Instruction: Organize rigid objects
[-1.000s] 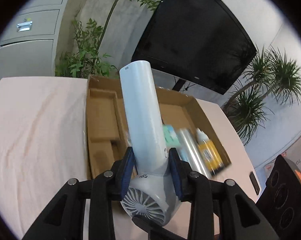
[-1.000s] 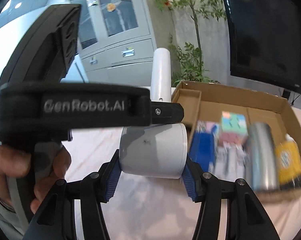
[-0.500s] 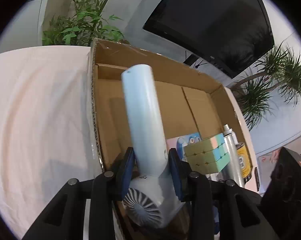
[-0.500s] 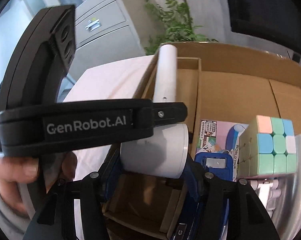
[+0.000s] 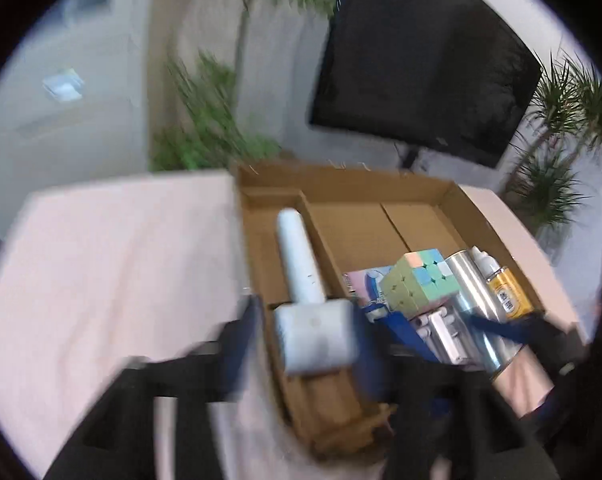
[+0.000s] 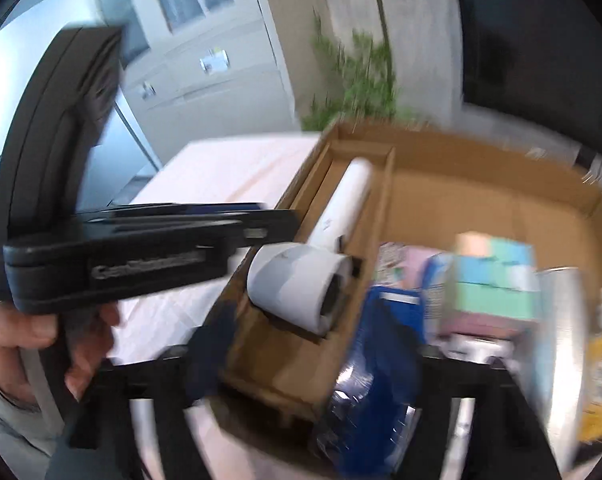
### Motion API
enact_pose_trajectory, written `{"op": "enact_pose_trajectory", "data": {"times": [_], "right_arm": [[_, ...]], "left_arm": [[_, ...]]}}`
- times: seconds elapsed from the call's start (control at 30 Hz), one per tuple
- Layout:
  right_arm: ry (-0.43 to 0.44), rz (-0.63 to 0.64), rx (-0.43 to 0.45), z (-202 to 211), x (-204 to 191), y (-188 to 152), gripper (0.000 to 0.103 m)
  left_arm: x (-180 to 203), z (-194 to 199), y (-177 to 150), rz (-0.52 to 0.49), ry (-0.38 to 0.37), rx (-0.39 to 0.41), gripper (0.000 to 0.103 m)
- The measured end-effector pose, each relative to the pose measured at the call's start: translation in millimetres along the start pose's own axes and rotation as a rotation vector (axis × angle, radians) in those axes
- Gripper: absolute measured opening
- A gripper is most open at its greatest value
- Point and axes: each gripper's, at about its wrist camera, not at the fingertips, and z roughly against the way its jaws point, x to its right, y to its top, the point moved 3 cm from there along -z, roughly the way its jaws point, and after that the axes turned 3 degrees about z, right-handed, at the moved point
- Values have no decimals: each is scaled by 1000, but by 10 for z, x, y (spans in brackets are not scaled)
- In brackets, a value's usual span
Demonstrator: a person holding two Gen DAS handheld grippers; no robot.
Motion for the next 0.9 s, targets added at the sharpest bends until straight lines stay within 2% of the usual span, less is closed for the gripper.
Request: {"op": "enact_pose_trajectory", "data": {"times": [0.07,0.1,0.13,0.23,0.3,0.43,0.47,0.67,0.9], "right_arm": [[-124,35,82,377,50,-227,102],[-158,48,92,482,64,-323,102],[-184,58,96,574,71,-441,102],[-221,23,84,856,162,-844,102],[-209,0,84,1072,192,-1029,102],[-229,7,119,1525,262,-1320,102],[-232,4,126,1742,247,-1455,102],[-246,-18,162,2409,286,-1866,102],[-244,-45,181,2748,325,-2142,102]], "left_arm": [[81,437,-178,16,112,136,102],[147,656,-296,32,138,206,102],[223,821,-406,41,151,242,102],[567,1193,-724,23,206,279,102],[754,1321,-874,9,228,283,102],[1139,1491,-1109,-37,208,273,102],[1227,1518,-1152,-40,204,277,102],[1541,1698,-1441,18,226,290,102],[1766,1652,-1650,34,232,264,102]]}}
